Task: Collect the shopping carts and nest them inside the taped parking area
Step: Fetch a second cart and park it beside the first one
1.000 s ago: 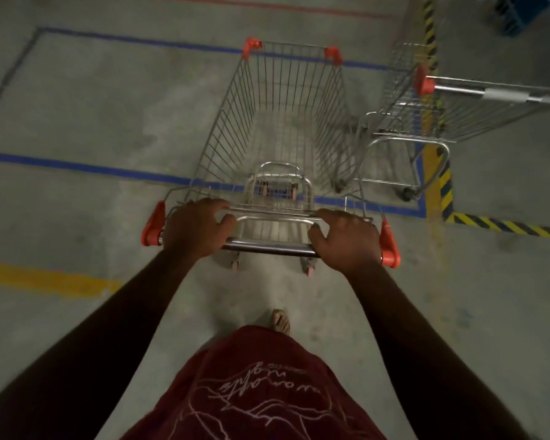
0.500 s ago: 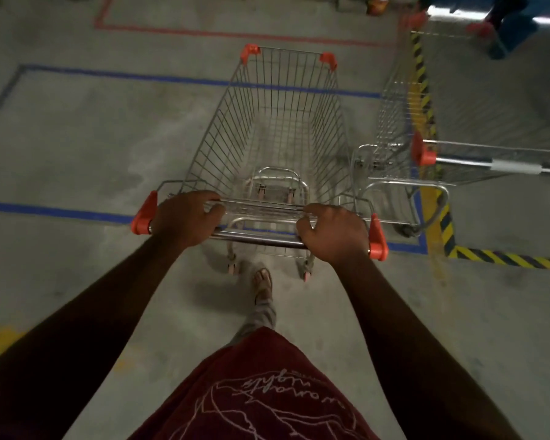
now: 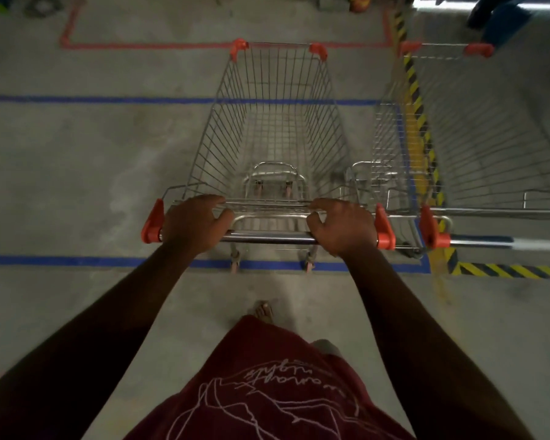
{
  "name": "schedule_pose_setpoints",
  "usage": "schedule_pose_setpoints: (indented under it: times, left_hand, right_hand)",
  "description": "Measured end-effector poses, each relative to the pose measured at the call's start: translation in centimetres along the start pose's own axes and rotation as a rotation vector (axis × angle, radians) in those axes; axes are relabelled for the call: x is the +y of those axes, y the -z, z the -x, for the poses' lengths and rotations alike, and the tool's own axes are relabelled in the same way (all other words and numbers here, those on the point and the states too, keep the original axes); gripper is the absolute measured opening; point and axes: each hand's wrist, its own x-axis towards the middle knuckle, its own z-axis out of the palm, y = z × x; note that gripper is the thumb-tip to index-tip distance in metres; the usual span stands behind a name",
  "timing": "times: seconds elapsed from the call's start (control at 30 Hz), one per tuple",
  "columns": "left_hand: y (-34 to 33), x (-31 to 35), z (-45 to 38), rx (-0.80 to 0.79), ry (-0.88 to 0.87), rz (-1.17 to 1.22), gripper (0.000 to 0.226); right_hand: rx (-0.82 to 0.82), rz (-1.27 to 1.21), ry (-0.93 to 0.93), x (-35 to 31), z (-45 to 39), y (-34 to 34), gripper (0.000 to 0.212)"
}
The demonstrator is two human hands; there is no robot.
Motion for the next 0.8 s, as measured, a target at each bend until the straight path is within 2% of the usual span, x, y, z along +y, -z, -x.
schedule_pose_setpoints:
  times: [0.2, 0.27, 0.43, 0.8]
  left_hand:
    - [0.6, 2.1, -3.8, -0.005, -0.001, -0.003, 0.066]
    - [0.7, 2.4, -4.3, -0.020, 0.000, 0.011, 0.067]
    - [0.1, 3.3, -3.6, -0.024, -0.023, -0.054, 0.061]
    - [-0.9, 4.5, -2.0, -0.027, -0.078, -0.107, 0.066]
  right_hand:
    - [-0.012, 0.026, 0.057, 1.8, -4.2, 0.3, 0.037]
    - [-0.017, 0.013, 0.080, 2.5, -4.7, 0.4, 0.031]
    - [0.044, 0.025, 0.109, 3.7, -3.7, 0.2, 0.023]
    - [0.087, -0.014, 0.215, 5.7, -2.2, 0.5, 0.013]
